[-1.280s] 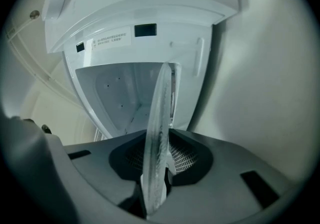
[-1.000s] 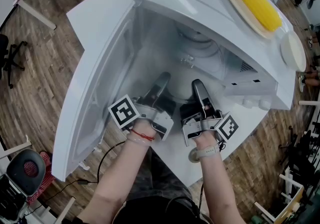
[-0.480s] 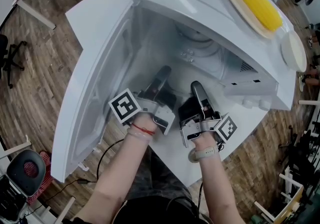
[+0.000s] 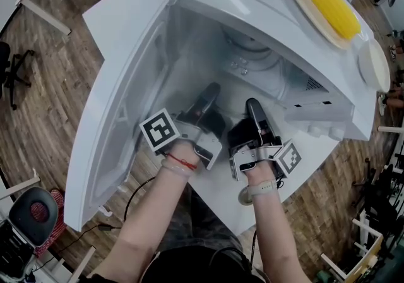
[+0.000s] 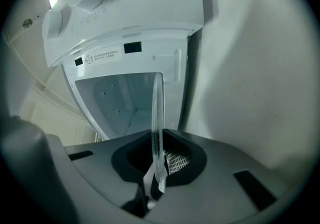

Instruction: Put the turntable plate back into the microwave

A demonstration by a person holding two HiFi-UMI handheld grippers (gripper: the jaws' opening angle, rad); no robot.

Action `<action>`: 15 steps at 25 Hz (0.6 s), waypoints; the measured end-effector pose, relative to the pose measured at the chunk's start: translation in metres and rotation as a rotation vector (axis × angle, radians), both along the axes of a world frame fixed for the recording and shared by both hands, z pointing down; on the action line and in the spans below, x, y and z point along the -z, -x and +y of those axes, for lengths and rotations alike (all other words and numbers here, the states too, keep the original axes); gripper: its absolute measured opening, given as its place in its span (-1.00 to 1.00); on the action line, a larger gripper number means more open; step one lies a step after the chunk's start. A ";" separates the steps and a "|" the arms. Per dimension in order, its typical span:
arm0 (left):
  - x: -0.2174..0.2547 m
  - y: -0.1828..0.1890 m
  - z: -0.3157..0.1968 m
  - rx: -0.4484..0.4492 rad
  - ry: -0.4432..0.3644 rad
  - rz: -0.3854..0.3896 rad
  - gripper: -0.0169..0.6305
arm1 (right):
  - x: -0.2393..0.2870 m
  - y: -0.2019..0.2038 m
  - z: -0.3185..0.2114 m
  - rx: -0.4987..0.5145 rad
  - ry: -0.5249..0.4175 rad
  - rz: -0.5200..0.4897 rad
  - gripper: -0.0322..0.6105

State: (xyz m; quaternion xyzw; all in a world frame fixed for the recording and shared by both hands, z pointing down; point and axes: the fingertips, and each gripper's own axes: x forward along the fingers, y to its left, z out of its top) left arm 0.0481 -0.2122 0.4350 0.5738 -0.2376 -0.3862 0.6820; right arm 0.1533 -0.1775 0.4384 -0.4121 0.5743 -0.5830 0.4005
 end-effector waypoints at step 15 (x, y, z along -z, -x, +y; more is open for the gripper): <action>0.002 -0.004 0.019 -0.042 -0.004 -0.016 -0.81 | -0.002 -0.010 -0.011 -0.056 0.009 -0.008 -0.77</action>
